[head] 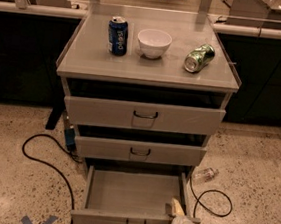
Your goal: Open bottom drawer
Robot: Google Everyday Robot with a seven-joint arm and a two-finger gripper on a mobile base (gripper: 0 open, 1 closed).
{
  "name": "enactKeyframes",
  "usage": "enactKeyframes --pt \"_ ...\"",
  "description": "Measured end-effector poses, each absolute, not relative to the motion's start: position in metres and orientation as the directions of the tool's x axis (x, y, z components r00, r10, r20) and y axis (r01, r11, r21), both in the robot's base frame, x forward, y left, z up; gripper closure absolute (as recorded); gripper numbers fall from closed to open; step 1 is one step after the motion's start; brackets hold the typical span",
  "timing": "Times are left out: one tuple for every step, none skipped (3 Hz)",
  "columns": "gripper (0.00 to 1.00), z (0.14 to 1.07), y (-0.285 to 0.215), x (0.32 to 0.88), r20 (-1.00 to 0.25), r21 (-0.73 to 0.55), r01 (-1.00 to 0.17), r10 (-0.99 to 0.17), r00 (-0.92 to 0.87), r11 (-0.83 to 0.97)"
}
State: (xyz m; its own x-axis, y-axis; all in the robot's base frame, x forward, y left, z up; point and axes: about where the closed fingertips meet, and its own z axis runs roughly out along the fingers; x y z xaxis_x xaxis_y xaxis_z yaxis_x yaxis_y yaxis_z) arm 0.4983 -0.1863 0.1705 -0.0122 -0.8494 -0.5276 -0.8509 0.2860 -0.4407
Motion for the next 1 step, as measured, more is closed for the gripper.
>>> enactKeyframes --pt "0.00 0.1705 -0.1863 0.4983 -0.528 -0.441 -0.851 -0.849 -0.012 0.286"
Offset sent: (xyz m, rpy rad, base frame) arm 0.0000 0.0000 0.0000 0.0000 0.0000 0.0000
